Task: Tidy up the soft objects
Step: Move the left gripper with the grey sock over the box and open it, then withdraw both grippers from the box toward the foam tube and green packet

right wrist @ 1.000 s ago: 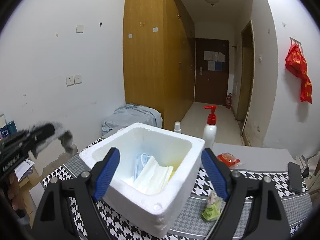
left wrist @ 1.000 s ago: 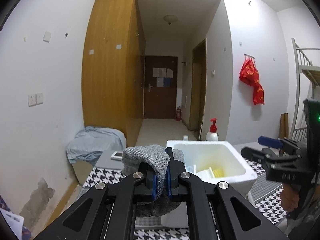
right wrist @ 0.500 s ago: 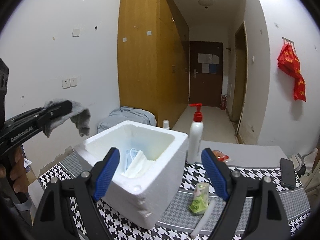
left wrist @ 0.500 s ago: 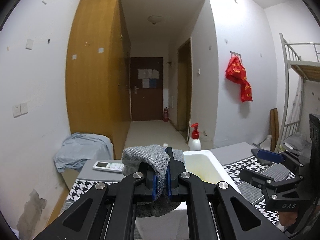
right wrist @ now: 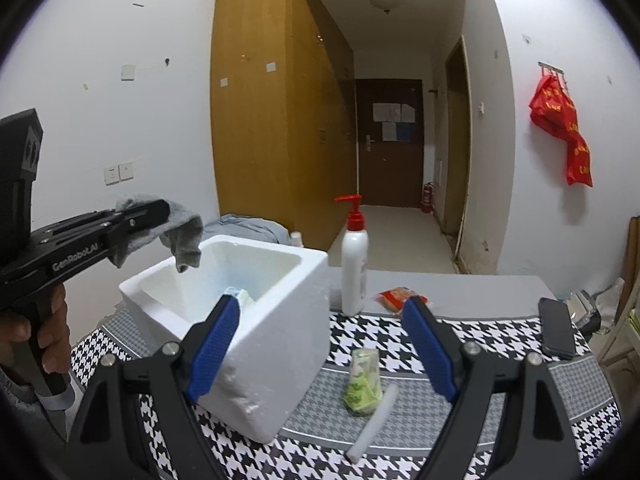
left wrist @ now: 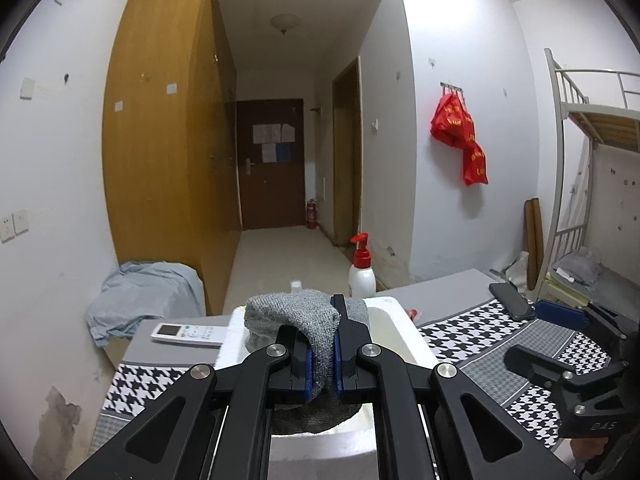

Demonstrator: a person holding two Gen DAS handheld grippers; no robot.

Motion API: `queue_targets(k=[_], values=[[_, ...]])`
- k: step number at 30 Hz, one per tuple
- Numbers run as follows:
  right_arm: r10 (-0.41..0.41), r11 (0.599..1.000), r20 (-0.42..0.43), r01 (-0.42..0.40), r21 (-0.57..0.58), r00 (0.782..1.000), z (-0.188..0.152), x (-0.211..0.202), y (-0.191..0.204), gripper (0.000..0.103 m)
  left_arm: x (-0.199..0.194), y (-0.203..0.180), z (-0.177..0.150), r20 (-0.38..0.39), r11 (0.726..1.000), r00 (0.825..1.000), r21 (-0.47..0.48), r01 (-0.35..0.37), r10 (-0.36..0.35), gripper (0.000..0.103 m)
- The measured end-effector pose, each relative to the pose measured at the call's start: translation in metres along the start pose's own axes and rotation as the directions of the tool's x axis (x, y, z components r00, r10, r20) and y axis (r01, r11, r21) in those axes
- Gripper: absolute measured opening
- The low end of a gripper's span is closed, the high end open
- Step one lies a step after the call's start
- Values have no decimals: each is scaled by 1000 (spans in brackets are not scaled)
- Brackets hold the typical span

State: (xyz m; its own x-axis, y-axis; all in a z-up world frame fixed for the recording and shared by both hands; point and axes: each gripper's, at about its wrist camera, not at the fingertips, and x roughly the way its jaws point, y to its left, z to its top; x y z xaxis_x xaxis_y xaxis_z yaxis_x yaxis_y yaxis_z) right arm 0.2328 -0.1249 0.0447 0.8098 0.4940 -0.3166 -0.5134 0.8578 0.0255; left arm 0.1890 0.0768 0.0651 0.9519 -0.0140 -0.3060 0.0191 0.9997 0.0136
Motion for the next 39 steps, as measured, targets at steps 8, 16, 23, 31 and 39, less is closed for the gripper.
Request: queue_targets(k=[8, 16, 23, 31, 39], values=[[-19, 1000, -5, 19, 23, 1000, -4, -1, -12, 87, 21, -4, -3, -54, 1000, 998, -2, 12, -12, 8], [-20, 999, -2, 20, 26, 1000, -5, -2, -14, 87, 26, -4, -3, -63, 1000, 998, -9, -22, 21, 65], [-28, 999, -2, 29, 33, 1000, -5, -4, -17, 87, 18, 4, -1, -28, 999, 1000, -53, -4, 2, 91], [-37, 998, 0, 36, 49, 999, -6, -8, -20, 87, 36, -17, 2, -158, 990, 982, 86, 116, -102, 91], [-38, 998, 4, 38, 54, 999, -8, -10, -22, 87, 27, -23, 1, -143, 986, 986, 127, 103, -85, 91]])
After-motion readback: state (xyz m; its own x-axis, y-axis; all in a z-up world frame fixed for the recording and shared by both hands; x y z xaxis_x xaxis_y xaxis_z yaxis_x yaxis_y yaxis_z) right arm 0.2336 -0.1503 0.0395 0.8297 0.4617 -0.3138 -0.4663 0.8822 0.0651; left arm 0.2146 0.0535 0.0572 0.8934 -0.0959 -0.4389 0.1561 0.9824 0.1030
